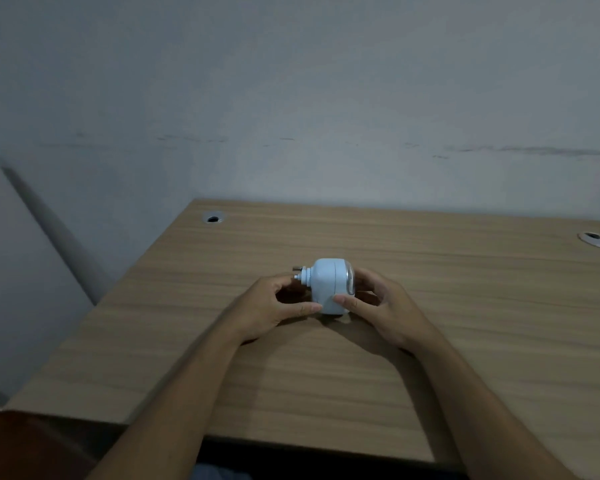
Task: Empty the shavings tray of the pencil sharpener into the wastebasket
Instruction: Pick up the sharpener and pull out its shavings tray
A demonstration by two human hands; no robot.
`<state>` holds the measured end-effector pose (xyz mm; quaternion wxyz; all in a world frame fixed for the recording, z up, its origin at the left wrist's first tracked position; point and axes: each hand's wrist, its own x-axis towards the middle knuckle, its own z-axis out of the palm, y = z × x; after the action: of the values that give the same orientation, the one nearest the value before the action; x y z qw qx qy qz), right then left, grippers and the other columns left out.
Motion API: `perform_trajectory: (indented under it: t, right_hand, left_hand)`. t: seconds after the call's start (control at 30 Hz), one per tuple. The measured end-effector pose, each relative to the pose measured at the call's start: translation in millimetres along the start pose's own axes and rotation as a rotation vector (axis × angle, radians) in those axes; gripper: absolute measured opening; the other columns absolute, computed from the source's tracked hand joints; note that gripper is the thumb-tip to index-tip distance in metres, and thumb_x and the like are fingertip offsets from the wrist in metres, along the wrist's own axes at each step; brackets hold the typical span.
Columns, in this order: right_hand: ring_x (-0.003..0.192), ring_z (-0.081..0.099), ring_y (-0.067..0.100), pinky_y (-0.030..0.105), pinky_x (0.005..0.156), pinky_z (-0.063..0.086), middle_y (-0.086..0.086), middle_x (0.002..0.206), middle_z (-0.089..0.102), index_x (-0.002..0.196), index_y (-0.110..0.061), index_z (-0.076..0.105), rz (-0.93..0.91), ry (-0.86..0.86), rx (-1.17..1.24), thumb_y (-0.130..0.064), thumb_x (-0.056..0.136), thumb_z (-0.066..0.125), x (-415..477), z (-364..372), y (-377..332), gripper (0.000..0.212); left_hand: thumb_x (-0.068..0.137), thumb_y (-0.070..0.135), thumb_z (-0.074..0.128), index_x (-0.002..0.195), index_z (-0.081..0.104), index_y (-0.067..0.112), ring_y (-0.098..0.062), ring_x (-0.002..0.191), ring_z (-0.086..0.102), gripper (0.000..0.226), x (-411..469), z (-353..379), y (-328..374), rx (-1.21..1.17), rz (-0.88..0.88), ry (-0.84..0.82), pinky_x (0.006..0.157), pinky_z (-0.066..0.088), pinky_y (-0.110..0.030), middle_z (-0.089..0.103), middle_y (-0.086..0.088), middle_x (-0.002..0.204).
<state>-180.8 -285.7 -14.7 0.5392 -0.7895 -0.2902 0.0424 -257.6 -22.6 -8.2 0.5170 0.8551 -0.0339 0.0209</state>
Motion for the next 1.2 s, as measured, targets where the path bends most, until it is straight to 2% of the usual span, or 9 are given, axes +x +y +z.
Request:
perform_trajectory:
  t: [0.1, 0.17, 0.33, 0.47, 0.6, 0.77, 0.93, 1.1, 1.2]
  right_hand:
    - [0.125, 0.078, 0.007, 0.039, 0.113, 0.062, -0.011, 0.132, 0.082, 0.144, -0.027, 0.07, 0.016, -0.013, -0.018, -0.03, 0.094, 0.09, -13.2, 3.6, -1.5, 0.054]
    - [0.125, 0.077, 0.008, 0.044, 0.114, 0.061, -0.01, 0.133, 0.081, 0.144, -0.029, 0.068, 0.023, -0.015, -0.033, -0.035, 0.091, 0.093, -14.6, 5.9, -3.2, 0.059]
    - [0.127, 0.073, -0.001, 0.039, 0.113, 0.06, -0.019, 0.136, 0.078, 0.147, -0.035, 0.065, 0.013, -0.061, -0.124, -0.053, 0.084, 0.095, -12.5, 8.1, -3.9, 0.072]
    - [0.129, 0.07, -0.007, 0.034, 0.114, 0.059, -0.023, 0.138, 0.075, 0.151, -0.032, 0.064, 0.007, -0.07, -0.163, -0.051, 0.086, 0.094, -10.6, 5.2, -1.9, 0.074]
    - [0.128, 0.07, -0.008, 0.031, 0.114, 0.059, -0.025, 0.138, 0.075, 0.151, -0.033, 0.064, 0.006, -0.078, -0.177, -0.051, 0.086, 0.094, -6.7, 3.1, -0.9, 0.073]
    - [0.13, 0.071, -0.004, 0.036, 0.115, 0.059, -0.023, 0.14, 0.075, 0.151, -0.034, 0.064, -0.005, -0.091, -0.184, -0.055, 0.085, 0.093, -2.1, 2.7, -0.5, 0.075]
    - [0.131, 0.07, -0.005, 0.037, 0.116, 0.058, -0.022, 0.141, 0.075, 0.154, -0.032, 0.063, -0.004, -0.077, -0.195, -0.049, 0.087, 0.093, -3.0, -1.3, -2.2, 0.075]
    - [0.132, 0.072, -0.001, 0.04, 0.118, 0.057, -0.02, 0.141, 0.076, 0.153, -0.031, 0.064, 0.008, -0.082, -0.179, -0.043, 0.089, 0.093, -1.8, -3.0, -2.2, 0.071]
    - [0.13, 0.073, -0.001, 0.038, 0.117, 0.058, -0.02, 0.138, 0.078, 0.151, -0.03, 0.064, 0.021, -0.077, -0.154, -0.035, 0.092, 0.092, -1.7, -2.9, -1.2, 0.066]
  left_hand:
    - [0.089, 0.046, 0.095, 0.14, 0.079, 0.038, -0.002, 0.132, 0.075, 0.054, -10.9, 3.7, 1.7, 0.038, 0.026, -0.005, 0.123, 0.055, -0.048, 0.082, 0.022, 0.136]
    - [0.089, 0.046, 0.095, 0.139, 0.08, 0.039, -0.003, 0.132, 0.075, 0.053, -11.7, 3.1, 2.0, 0.043, 0.03, -0.008, 0.123, 0.055, -0.049, 0.083, 0.021, 0.135]
    - [0.087, 0.048, 0.096, 0.138, 0.08, 0.041, -0.004, 0.132, 0.075, 0.054, -9.7, 2.5, 0.1, 0.052, 0.039, -0.016, 0.122, 0.056, -0.05, 0.083, 0.02, 0.135]
    - [0.085, 0.053, 0.096, 0.139, 0.078, 0.044, -0.003, 0.133, 0.074, 0.058, -9.5, 2.3, -0.4, 0.069, 0.027, -0.002, 0.122, 0.056, -0.05, 0.081, 0.021, 0.138]
    - [0.088, 0.042, 0.096, 0.141, 0.079, 0.039, -0.001, 0.131, 0.075, 0.056, -7.4, 0.4, -0.1, 0.045, 0.022, -0.007, 0.123, 0.055, -0.045, 0.082, 0.02, 0.136]
    - [0.089, 0.037, 0.096, 0.14, 0.079, 0.038, 0.003, 0.131, 0.073, 0.054, -5.1, -3.4, -1.3, 0.066, 0.056, -0.006, 0.12, 0.055, -0.033, 0.081, 0.023, 0.137]
    - [0.089, 0.03, 0.097, 0.143, 0.078, 0.035, 0.001, 0.13, 0.075, 0.057, -3.6, -7.3, -5.8, 0.077, 0.069, -0.016, 0.121, 0.057, -0.037, 0.082, 0.021, 0.137]
    - [0.079, 0.059, 0.095, 0.138, 0.076, 0.051, 0.0, 0.129, 0.071, 0.063, -8.3, -17.5, -17.8, 0.214, 0.034, 0.06, 0.121, 0.056, -0.043, 0.075, 0.018, 0.136]
    - [0.079, 0.06, 0.093, 0.137, 0.076, 0.051, 0.002, 0.132, 0.069, 0.061, -17.7, -32.1, -22.6, 0.228, 0.004, 0.059, 0.123, 0.054, -0.042, 0.074, 0.019, 0.138]
